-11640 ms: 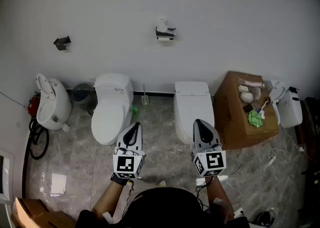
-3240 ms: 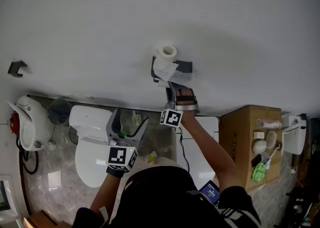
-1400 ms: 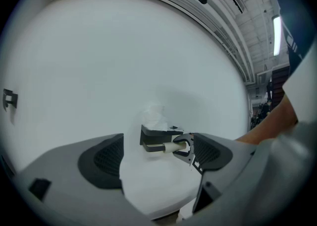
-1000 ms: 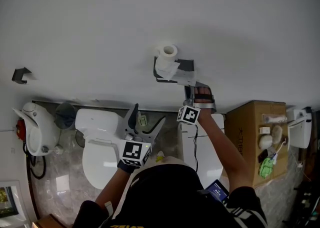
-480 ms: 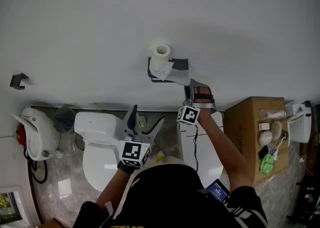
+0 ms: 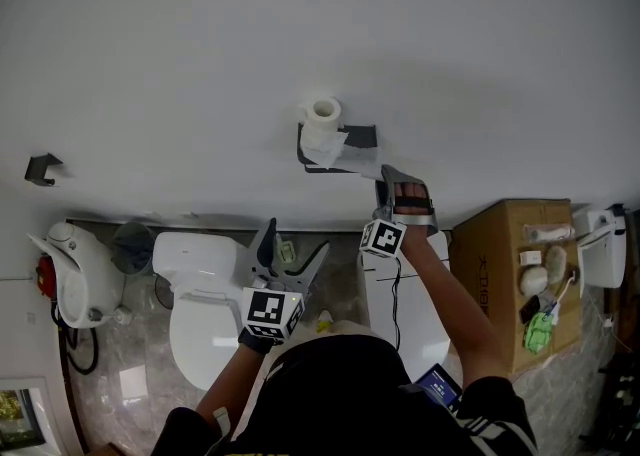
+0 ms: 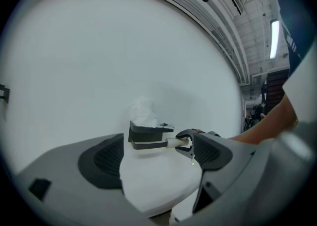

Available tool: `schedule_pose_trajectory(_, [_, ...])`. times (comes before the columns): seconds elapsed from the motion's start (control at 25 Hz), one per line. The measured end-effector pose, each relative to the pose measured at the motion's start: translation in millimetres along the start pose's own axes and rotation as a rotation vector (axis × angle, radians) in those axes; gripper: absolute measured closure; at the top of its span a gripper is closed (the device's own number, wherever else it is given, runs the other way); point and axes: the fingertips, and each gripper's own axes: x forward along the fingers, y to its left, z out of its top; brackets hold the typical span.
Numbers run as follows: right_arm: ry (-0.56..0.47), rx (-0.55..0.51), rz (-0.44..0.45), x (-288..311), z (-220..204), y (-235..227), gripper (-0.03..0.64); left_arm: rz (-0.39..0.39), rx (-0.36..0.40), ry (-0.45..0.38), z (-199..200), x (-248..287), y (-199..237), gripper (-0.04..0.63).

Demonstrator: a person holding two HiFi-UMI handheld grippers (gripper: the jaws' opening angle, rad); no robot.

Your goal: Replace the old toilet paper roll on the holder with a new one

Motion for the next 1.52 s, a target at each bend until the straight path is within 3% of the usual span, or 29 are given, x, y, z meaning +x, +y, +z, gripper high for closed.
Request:
schedule_pose_trajectory(0.28, [0.017, 0.083, 0.005, -4.8, -9.1, -2.7, 0.431, -0.009, -0.008, -0.029, 5.7, 0.2, 5.6, 0.146])
schedule_pose_trajectory(0.4, [0.016, 0.202, 0.006, -12.5, -15.8, -5.7, 0.431, -0.01, -0.006, -0.072, 17.1, -2.6, 11.9, 0.146])
schedule_pose_trajectory(0.72, [0.035, 0.511, -0.035, -41.5, -37.0, -38.9, 0.436, 0.025, 0.012, -0.082, 26.8, -1.3, 37.5, 0.145])
schedule_pose_trajectory(0.88, [0.016, 0.634, -0.065, -59.1, -38.4, -59.1, 0.437, 0.023, 0.012, -0.092, 30.5, -0.2, 38.6, 0.145])
schedule_pose_trajectory(1.28, [-0.069, 1.095, -0.101, -98.6, -53.2, -100.1, 0.44, 0.024, 0.03, -0.11, 42.0, 6.8, 44.2, 0.145])
schedule_pose_trajectory(1.52, [-0.108, 1.206, -0.097, -120.2, -59.1, -109.2, 0.44, 0.038, 0.034, -0.118, 45.1, 10.1, 50.2, 0.145])
